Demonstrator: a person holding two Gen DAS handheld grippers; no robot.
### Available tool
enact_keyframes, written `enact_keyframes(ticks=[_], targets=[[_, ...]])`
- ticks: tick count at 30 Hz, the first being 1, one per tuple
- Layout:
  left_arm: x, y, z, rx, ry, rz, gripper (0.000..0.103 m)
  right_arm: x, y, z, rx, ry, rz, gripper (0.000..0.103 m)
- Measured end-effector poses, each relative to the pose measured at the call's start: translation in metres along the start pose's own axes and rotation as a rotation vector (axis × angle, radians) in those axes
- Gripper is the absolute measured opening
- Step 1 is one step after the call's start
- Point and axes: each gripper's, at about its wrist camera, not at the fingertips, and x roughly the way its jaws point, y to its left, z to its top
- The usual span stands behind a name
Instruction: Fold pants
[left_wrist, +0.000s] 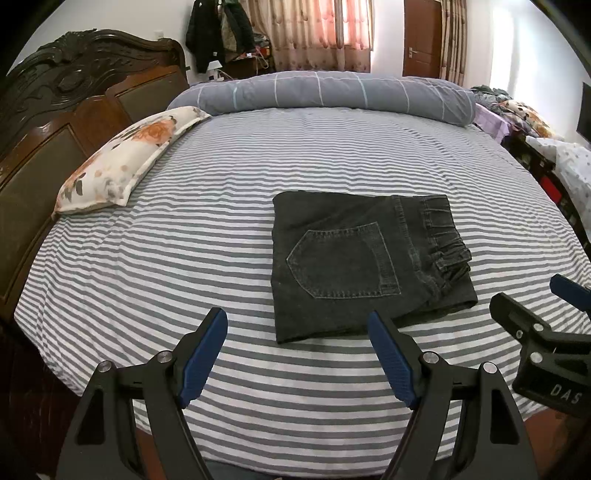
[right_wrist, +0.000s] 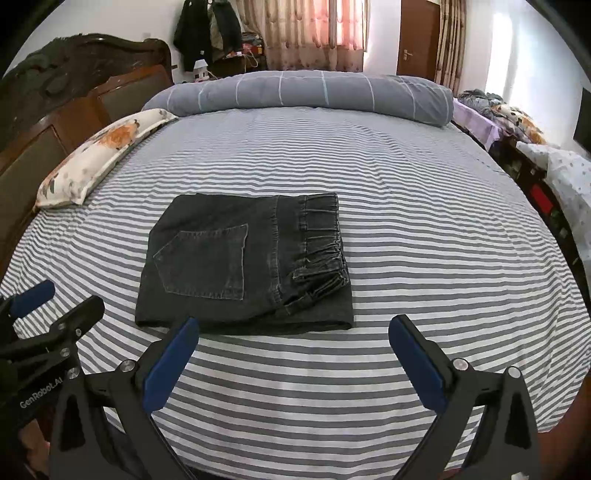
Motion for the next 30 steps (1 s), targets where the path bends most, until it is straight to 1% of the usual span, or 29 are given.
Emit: enact_keyframes(ticks=[12, 30], targets=[[0.004, 0.0, -0.002, -0.005, -0.013, 0.025, 0.079, 0.008, 0.01, -0.003, -0.015, 0.02, -0.017, 0.102], [0.02, -0.004, -0.005, -0.017, 0.02, 0.018, 0.079, 0.026, 0.005, -0.002, 0.007, 0.049, -0.008, 0.102]])
